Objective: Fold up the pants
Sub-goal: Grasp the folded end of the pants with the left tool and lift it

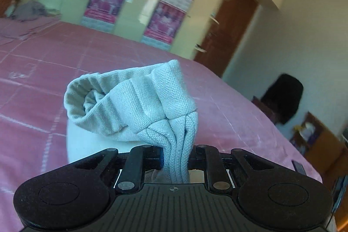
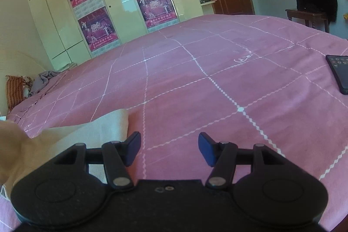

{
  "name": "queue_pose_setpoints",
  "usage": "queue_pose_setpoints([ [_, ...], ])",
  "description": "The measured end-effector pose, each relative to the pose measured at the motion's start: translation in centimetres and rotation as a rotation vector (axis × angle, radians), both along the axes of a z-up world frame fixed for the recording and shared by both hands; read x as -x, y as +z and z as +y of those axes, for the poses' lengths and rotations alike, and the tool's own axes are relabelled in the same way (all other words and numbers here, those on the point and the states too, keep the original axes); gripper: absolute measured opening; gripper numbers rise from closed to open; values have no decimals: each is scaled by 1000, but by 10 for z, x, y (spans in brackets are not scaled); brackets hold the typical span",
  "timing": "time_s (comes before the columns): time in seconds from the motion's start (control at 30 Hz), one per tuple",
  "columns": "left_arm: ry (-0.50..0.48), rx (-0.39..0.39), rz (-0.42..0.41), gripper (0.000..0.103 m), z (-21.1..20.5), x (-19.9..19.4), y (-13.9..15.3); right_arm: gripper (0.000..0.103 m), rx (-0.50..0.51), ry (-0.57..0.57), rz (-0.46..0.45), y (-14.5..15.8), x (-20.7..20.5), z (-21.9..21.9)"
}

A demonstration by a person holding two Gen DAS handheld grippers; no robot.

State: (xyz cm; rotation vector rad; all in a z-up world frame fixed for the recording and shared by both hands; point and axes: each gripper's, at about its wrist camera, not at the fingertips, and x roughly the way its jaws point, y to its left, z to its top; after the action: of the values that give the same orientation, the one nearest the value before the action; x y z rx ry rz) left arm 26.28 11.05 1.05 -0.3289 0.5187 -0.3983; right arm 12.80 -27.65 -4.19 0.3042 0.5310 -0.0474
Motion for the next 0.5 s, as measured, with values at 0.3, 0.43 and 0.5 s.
queue_pose_setpoints([
  [0.3, -297, -372, 59, 18, -169, -15, -6, 60, -80, -18, -27, -5, 2, -19],
  [0.43, -361, -499, 43, 26, -197, 6, -11, 62, -98, -9, -33, -7, 0, -22],
  [0.5, -397, -501, 58, 40, -201, 13, -12, 62, -110, -7, -34, -8, -1, -23],
])
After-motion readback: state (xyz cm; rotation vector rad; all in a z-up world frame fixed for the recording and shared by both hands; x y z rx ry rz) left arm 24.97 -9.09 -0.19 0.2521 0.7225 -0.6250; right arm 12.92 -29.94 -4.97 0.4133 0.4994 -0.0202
